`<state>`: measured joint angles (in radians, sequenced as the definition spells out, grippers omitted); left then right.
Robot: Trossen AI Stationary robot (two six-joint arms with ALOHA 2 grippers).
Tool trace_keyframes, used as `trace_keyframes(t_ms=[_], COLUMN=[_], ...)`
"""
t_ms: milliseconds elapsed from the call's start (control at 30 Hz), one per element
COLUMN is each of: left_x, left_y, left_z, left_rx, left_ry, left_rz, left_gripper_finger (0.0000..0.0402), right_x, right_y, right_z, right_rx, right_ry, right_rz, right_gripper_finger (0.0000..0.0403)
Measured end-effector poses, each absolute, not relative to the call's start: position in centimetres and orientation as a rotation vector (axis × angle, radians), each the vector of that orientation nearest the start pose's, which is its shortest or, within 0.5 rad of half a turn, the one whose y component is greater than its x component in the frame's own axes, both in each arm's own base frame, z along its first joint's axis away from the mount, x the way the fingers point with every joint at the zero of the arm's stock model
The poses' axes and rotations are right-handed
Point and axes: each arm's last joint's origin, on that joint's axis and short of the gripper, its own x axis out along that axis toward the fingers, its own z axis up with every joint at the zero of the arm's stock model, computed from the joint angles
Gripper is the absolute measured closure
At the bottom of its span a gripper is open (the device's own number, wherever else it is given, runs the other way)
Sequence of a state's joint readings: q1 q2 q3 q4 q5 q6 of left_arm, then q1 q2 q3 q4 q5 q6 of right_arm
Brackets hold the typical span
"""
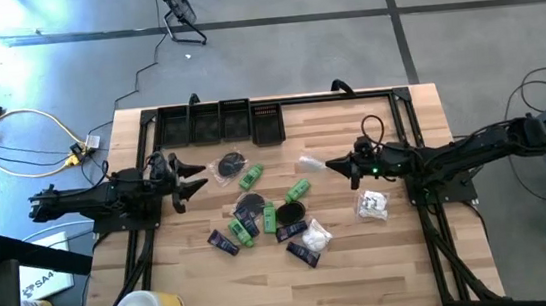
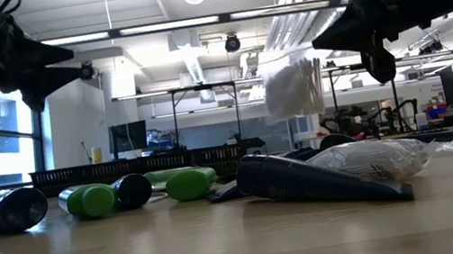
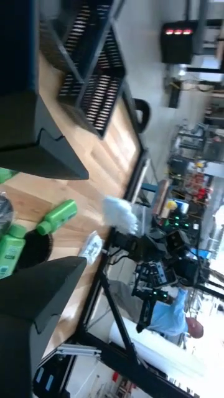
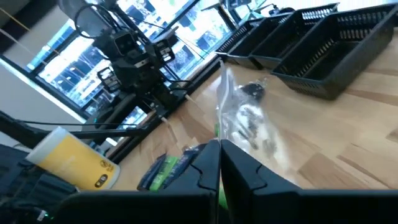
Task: Pick & Place Travel size toiletries
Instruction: Put the cotton pack into the left black bin
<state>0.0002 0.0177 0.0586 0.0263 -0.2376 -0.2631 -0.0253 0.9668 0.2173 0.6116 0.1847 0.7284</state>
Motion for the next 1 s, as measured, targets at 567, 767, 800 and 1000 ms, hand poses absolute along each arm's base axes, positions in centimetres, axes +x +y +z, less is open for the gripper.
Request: trace_keyframes(t_ms=[567, 767, 800, 1000], left_x=[12.5, 14.0, 14.2, 15.9], left_y=[0.7, 0.7, 0.7, 0.6], left_z=[18.3, 17.6, 17.5, 18.4], left_rx=[-0.262, -0.261, -0.263, -0.215], left_ry=[-0.059, -0.017, -0.01, 0.029], left_rz=[0.237, 0.236, 0.236, 0.227], left_gripper_finger=[0.0192, 0.0192, 0.0192, 0.0192], right_x=[18.7, 20.0, 20.3, 22.6], right_y=[0.1, 0.7, 0.8, 1.1], right_z=[19.2, 20.5, 20.7, 21.8], right_rx=[0.672, 0.618, 0.611, 0.585], right_ry=[-0.001, 0.006, 0.011, 0.049], right_rz=[-0.23, -0.185, -0.171, -0.133], right_gripper_finger=[0.04, 0.04, 0.04, 0.04])
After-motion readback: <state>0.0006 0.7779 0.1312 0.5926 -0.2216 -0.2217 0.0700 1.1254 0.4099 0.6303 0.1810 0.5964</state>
